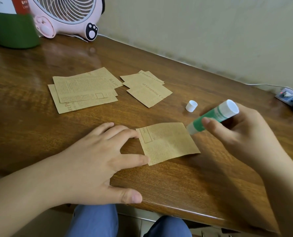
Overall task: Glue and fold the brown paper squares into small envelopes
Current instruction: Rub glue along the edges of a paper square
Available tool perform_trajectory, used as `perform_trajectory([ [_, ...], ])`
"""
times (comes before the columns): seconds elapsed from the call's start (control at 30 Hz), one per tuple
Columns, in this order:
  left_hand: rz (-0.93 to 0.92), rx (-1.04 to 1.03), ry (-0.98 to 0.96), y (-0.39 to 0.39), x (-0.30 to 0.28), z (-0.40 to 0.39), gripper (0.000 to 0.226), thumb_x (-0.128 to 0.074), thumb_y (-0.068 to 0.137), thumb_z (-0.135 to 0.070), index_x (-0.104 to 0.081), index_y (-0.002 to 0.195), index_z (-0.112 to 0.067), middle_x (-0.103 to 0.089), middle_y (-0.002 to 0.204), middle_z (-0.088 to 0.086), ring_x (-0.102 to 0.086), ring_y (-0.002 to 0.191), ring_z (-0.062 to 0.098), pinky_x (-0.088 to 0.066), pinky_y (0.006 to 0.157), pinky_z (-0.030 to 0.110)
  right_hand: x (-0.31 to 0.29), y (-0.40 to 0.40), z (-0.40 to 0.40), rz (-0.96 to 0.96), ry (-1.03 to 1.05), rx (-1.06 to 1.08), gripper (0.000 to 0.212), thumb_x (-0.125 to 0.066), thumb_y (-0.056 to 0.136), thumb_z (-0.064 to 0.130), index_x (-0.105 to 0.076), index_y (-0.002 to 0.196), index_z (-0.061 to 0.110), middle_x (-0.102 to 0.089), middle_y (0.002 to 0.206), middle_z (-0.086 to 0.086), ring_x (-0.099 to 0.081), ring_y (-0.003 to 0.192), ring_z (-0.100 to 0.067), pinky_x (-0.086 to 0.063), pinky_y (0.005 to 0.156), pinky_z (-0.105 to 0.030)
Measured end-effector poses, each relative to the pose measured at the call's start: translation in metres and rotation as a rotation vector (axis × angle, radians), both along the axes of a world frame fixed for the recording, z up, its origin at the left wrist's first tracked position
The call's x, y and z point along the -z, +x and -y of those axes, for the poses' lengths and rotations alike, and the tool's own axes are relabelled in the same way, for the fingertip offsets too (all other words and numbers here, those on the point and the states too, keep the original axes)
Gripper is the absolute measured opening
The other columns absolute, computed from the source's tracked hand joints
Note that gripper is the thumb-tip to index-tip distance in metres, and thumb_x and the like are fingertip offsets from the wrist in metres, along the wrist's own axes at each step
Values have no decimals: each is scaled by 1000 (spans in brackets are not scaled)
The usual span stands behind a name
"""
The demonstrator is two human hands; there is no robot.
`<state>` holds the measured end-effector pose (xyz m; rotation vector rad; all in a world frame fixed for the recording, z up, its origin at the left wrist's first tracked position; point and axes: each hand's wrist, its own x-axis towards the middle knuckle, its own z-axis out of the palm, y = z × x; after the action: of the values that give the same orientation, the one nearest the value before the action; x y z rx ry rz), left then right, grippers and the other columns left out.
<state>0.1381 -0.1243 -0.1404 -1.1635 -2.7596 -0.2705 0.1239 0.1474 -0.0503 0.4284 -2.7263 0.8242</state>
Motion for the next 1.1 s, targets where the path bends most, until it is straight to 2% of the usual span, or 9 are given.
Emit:
perform_trajectory([
  [0.1,8,-5,-10,0,1,0,67,-20,82,-82,-55,125,-42,-50,131,8,-41,125,24,-22,105,50,-2,5,6,-10,-62,-45,5,-66,82,39,-62,81,36,-62,67,10,-47,50,-11,-33,43,-13],
  [0.17,8,-6,-16,1,1,0,67,-21,83,-82,-54,125,-42,-49,131,8,-40,126,24,-22,104,50,0,5,21,15,-85,-119,7,-67,80,40,-63,78,34,-61,67,12,-47,49,-7,-34,43,-11],
  [0.27,-6,-11,-33,2,-1,1,66,-22,83,-82,-53,127,-44,-49,132,8,-41,127,25,-29,106,49,14,0,46,121,-60,-225,20,-66,81,40,-68,83,20,-67,74,-1,-55,60,-14,-44,50,-25],
  [0.4,-35,-11,-41,2,-2,1,64,-23,84,-81,-53,127,-43,-49,130,7,-43,124,26,-35,102,54,27,-6,57,174,8,-292,22,-62,81,37,-67,86,16,-67,80,-2,-60,73,-17,-45,63,-33],
  [0.6,-35,8,15,0,2,0,64,-24,82,-82,-53,124,-43,-49,130,7,-44,123,26,-35,102,57,24,-9,21,178,-4,-115,13,-62,73,38,-67,79,28,-67,75,-5,-57,66,-19,-44,56,-28],
  [0.73,-19,2,28,0,4,0,65,-23,82,-82,-52,124,-43,-48,131,8,-43,124,26,-33,103,56,21,-11,5,167,81,-16,24,-62,72,40,-68,80,19,-65,68,-6,-55,61,-17,-43,54,-26],
  [0.87,-24,2,23,0,2,0,64,-23,82,-81,-51,125,-43,-48,130,8,-45,122,27,-35,101,58,13,-8,27,125,-35,-121,10,-61,75,41,-63,75,31,-64,65,-4,-53,56,-13,-39,47,-19],
  [1.0,-29,-2,-9,0,-1,0,63,-24,82,-81,-50,126,-44,-49,130,9,-47,123,28,-35,102,57,21,-14,62,132,-14,-257,16,-66,81,30,-68,80,14,-62,67,-3,-49,58,-9,-36,51,-13],
  [1.1,-20,-4,-3,1,0,1,64,-25,82,-81,-51,126,-43,-48,131,8,-46,124,28,-35,102,57,28,-20,64,146,16,-255,16,-68,81,25,-67,78,9,-60,65,-5,-48,58,-11,-35,51,-14],
])
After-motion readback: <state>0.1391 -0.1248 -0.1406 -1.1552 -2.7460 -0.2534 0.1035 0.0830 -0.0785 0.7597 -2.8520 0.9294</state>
